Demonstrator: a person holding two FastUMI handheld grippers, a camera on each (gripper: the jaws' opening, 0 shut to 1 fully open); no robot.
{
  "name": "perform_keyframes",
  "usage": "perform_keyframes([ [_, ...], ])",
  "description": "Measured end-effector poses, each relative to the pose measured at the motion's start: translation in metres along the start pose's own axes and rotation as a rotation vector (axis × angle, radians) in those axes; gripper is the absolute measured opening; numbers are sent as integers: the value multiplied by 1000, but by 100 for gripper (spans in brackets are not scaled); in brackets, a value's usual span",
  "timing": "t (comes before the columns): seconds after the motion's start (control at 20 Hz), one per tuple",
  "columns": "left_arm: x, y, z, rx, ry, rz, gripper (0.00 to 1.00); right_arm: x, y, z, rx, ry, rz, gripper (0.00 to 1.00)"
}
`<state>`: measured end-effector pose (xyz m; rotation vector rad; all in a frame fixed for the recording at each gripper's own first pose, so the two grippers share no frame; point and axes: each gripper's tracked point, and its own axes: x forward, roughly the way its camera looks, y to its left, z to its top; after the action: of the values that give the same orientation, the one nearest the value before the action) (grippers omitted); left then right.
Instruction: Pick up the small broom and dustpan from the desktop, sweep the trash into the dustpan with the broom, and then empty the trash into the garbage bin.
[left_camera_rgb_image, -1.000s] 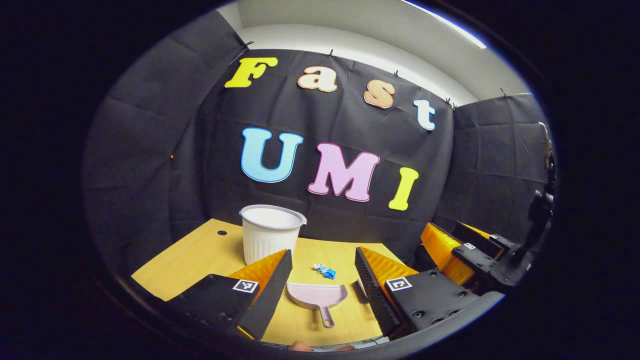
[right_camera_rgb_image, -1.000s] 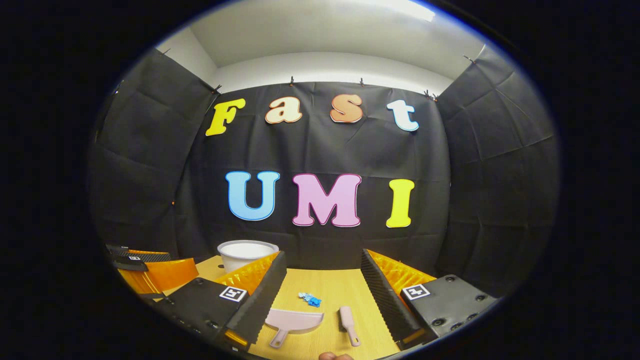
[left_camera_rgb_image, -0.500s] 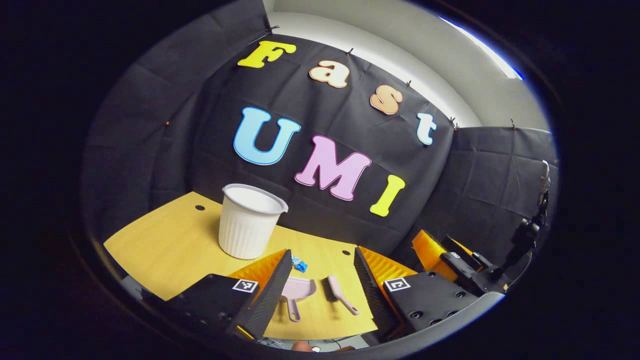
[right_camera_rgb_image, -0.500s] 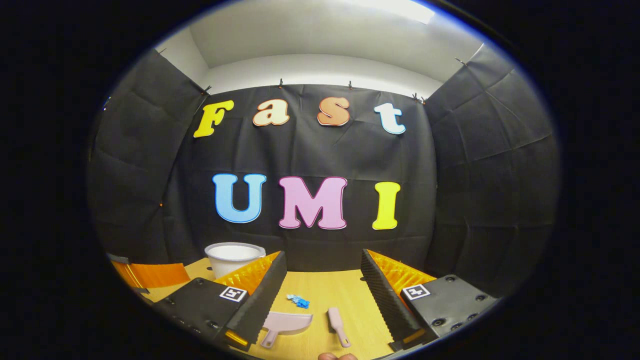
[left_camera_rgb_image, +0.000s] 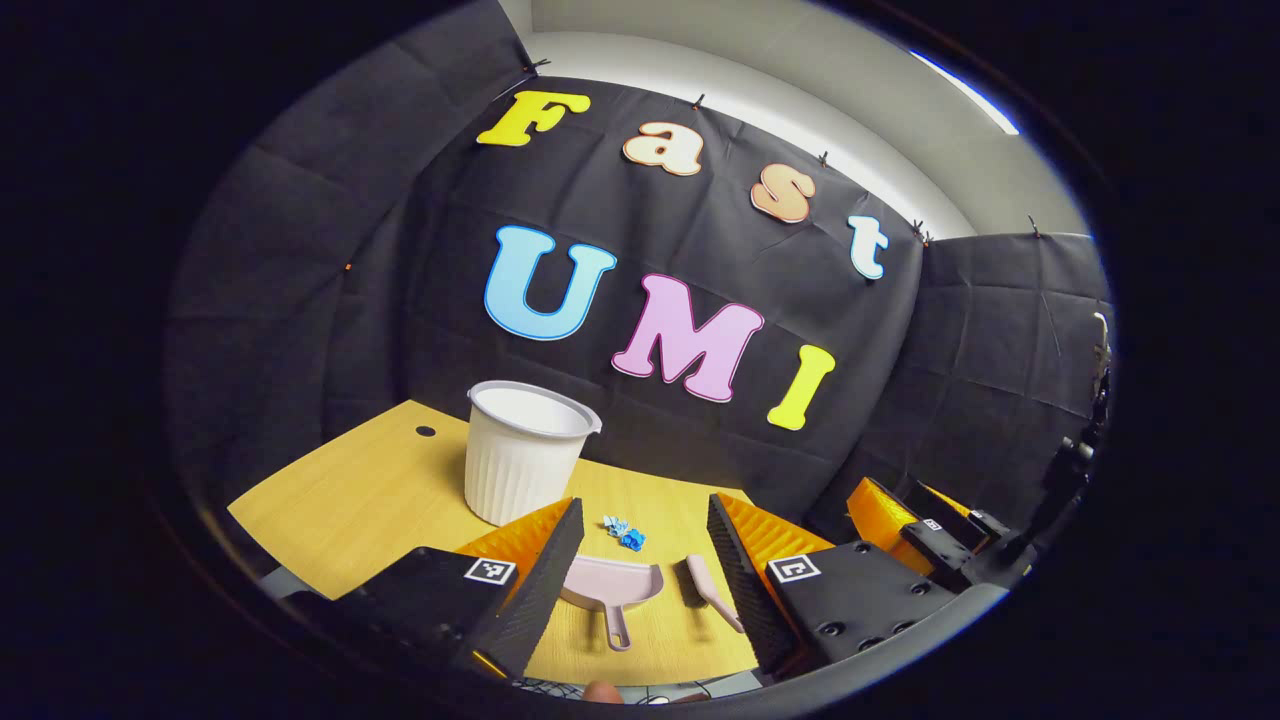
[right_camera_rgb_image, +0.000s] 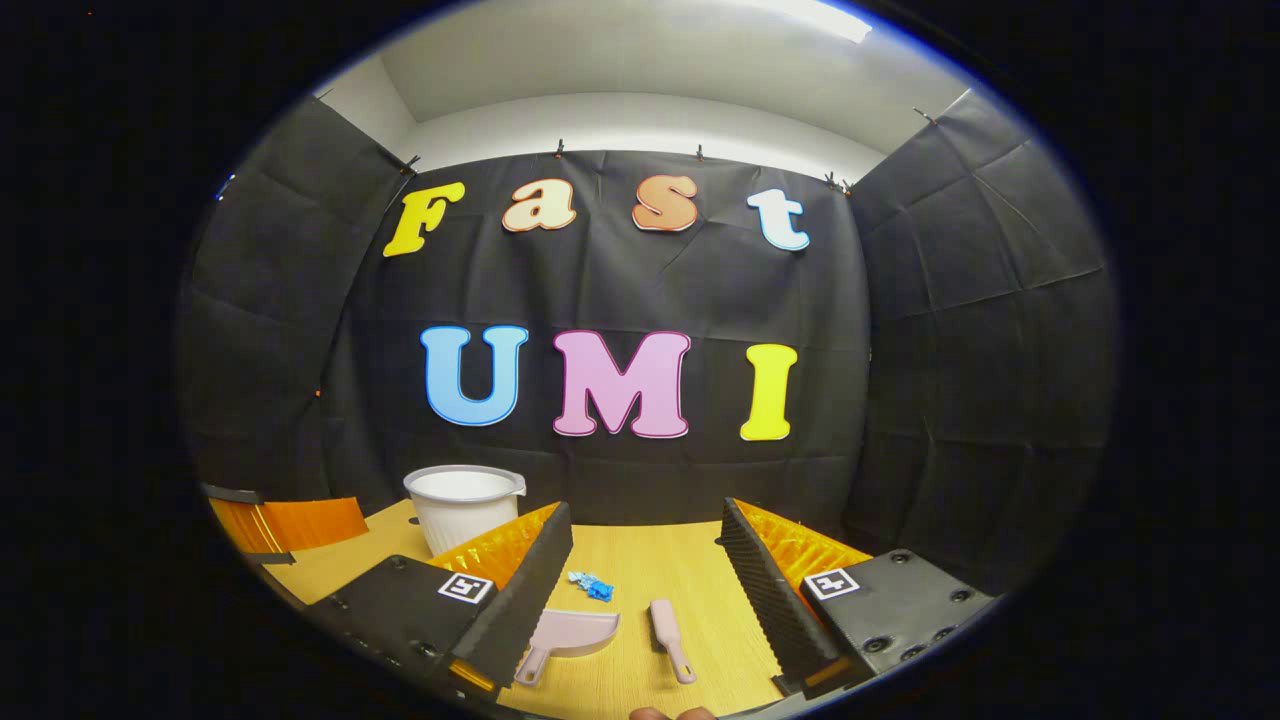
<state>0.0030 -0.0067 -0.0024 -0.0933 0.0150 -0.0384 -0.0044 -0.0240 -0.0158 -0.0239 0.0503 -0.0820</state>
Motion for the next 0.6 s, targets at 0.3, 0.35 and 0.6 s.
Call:
perform_keyframes([
  [0.3, 3, -8, 8, 164, -48, 24, 74, 6, -7, -8, 20, 36, -9, 96],
  [0.35, 3, -8, 10, 197, -62, 41, 74, 8, -8, -8, 13, 36, -8, 96],
  [0.6, 10, -25, 7, 360, -115, 82, 74, 12, -9, -7, 0, 32, 15, 97],
])
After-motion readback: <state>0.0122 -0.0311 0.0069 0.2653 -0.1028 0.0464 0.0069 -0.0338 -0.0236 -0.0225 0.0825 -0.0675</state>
